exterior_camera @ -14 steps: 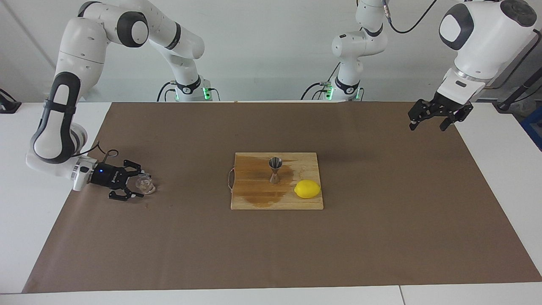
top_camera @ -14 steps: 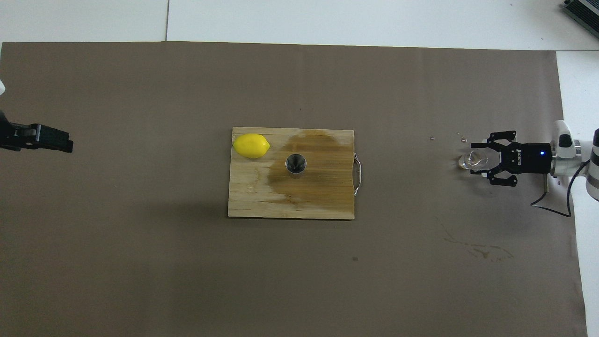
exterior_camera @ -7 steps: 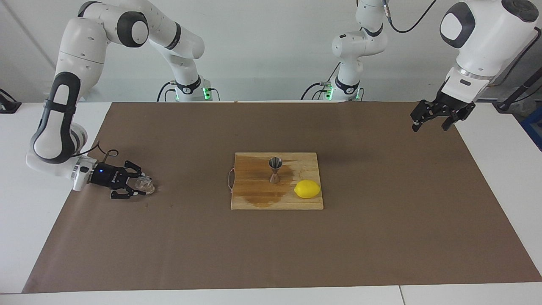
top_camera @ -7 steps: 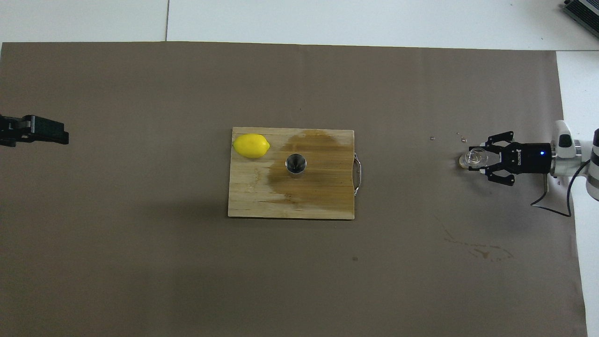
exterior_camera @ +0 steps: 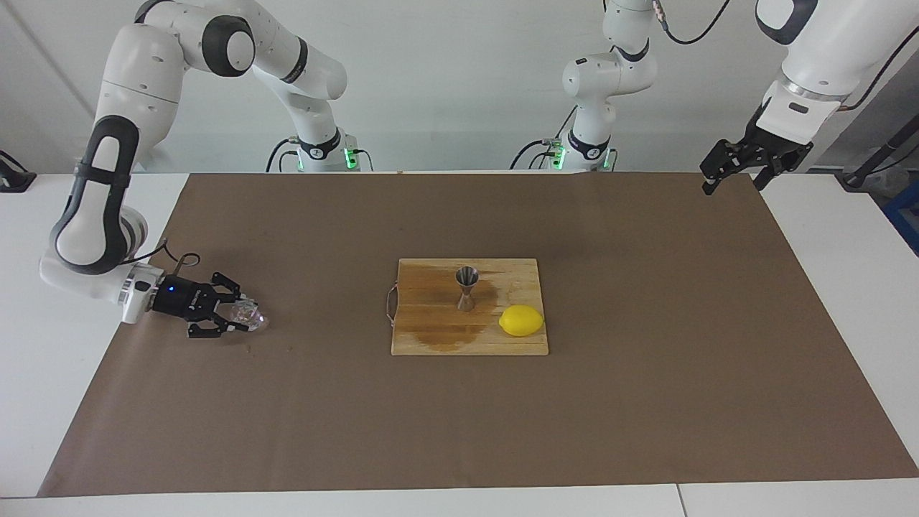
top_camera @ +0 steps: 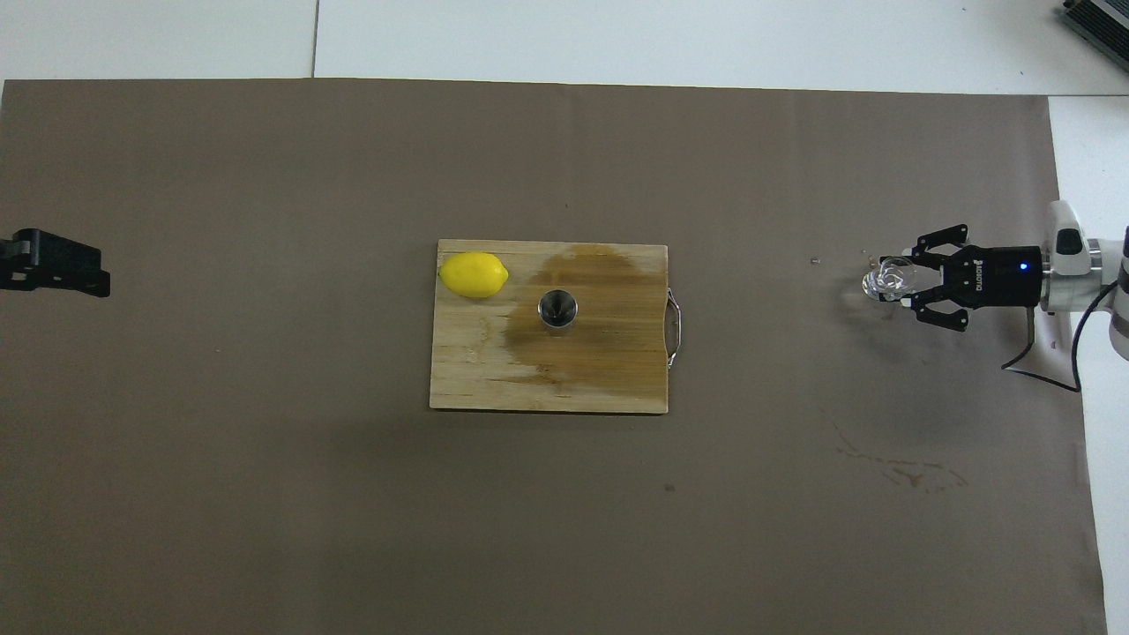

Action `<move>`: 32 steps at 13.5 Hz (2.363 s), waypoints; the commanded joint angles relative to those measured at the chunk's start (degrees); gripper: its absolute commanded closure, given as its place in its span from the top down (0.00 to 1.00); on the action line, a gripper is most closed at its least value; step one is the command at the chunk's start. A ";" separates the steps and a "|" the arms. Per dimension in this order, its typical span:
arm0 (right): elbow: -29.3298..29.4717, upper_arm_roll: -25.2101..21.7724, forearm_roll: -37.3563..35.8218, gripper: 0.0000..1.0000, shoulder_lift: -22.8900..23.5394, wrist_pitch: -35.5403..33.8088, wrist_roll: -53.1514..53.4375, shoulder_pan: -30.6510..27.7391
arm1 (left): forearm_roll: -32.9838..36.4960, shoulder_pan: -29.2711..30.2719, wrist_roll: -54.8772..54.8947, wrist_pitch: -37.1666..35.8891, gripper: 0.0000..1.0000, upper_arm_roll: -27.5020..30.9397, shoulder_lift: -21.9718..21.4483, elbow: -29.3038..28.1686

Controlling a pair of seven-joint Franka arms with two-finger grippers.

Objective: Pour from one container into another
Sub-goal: 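Lift the clear glass and carry it over the metal cup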

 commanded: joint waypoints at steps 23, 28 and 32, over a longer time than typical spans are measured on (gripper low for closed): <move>-1.59 0.25 -8.81 0.00 -15.31 11.31 28.76 26.32 | 0.56 -0.60 3.87 1.26 1.00 0.50 -1.11 -2.23; -4.74 0.25 -8.73 0.00 -16.28 18.33 30.44 31.59 | 0.56 -0.51 3.87 1.26 1.00 0.59 -1.11 -2.23; -5.11 0.16 -8.81 0.00 -16.45 21.95 34.03 36.16 | 0.56 -0.51 3.87 1.26 1.00 0.50 -1.11 -2.23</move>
